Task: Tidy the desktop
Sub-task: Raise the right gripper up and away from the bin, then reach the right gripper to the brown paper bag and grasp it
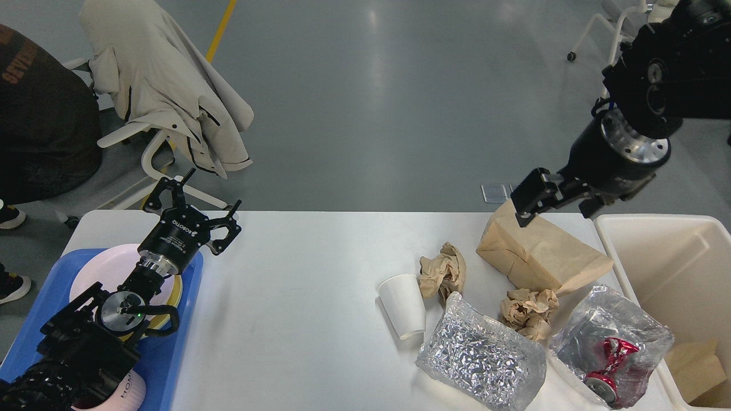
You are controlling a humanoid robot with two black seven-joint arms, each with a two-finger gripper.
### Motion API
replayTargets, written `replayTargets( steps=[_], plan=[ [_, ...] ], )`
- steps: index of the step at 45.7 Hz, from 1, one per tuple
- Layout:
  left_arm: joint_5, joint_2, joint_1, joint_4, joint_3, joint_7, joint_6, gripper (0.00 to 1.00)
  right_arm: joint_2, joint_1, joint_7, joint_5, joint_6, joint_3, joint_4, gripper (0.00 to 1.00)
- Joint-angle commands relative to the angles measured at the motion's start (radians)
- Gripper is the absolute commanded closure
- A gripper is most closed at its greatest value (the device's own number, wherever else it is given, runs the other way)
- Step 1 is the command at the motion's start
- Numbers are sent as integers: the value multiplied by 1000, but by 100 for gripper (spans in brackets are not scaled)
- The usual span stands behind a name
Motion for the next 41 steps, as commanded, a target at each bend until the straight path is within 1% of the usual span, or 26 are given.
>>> replayTargets(
  steps=[1,7,11,15,16,19,26,31,38,41],
  plan=[
    [0,0,0,-1,0,0,0,0,-44,5,1,22,-64,-39,40,0],
    [0,0,0,0,0,0,0,0,-66,-18,-5,104,-68,-47,51,0],
    [0,0,0,0,0,0,0,0,-71,-70,-13,119,-113,-61,37,0],
    [0,0,0,-1,2,0,0,0,-71,-160,-16,117,-228,-67,13,0],
    [0,0,0,-1,2,0,0,0,-68,-208,-20,117,-289,-69,-1,0],
    [0,0,0,-1,2,0,0,0,-66,-289,-33,117,-396,-72,-38,0],
    [0,0,0,-1,2,0,0,0,-61,-516,-33,110,-611,-75,-202,0],
    [0,0,0,0,2,0,0,0,-52,-677,-28,98,-693,-73,-334,0],
    [0,0,0,0,0,0,0,0,-25,-811,-22,33,-723,-55,-444,0],
    [0,0,0,0,2,0,0,0,-3,-878,-22,19,-775,-47,-481,0]
  ],
)
